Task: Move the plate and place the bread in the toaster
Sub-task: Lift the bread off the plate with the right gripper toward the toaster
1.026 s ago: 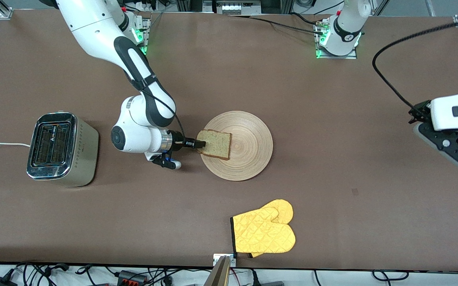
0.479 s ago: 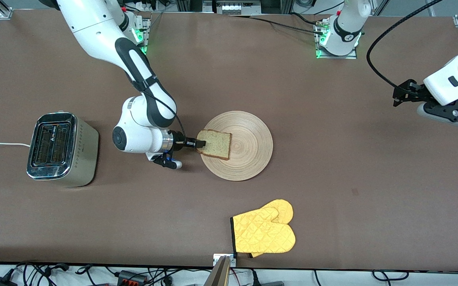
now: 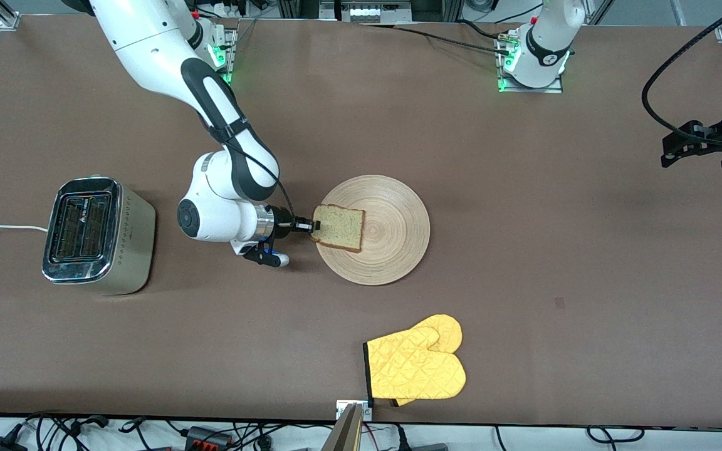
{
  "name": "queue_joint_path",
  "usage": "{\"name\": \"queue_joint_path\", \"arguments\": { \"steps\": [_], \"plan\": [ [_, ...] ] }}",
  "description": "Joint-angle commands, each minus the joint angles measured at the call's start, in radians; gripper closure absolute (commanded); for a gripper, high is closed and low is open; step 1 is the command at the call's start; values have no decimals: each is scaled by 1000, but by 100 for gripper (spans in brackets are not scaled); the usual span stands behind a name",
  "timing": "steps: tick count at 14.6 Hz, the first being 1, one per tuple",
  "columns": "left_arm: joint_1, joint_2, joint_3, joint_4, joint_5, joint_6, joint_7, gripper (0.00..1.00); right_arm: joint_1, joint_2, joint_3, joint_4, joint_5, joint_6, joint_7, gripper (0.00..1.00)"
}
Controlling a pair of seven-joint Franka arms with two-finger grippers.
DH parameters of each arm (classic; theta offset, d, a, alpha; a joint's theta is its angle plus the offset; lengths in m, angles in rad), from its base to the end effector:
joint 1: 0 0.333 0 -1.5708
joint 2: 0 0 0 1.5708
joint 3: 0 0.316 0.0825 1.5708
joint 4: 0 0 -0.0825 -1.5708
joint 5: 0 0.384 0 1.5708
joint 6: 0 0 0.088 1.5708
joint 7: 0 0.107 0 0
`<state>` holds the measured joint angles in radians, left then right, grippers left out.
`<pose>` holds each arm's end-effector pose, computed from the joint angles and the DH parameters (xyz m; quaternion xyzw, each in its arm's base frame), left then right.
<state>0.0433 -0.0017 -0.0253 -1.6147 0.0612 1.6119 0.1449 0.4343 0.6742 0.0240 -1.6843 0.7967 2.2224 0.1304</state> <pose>0.5568 0.0163 0.6085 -0.9974 0.0646 0.0030 0.0304 0.5921 0.3156 0.2036 -0.9464 0.1045 0.1477 0.2674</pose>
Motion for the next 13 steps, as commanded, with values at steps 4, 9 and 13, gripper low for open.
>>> {"name": "queue_joint_path", "arguments": {
  "steps": [4,9,13],
  "plan": [
    [-40,-34,15,-28,-12,14,61,0,-3,-36,-10,89,-32,-93,-18,100],
    [-40,-31,13,-22,-20,16,58,0,-19,-116,-56,149,-180,-220,64,100],
    [-40,-34,13,-19,-21,20,58,0,-16,-125,-147,300,-390,-452,110,100]
  ]
}}
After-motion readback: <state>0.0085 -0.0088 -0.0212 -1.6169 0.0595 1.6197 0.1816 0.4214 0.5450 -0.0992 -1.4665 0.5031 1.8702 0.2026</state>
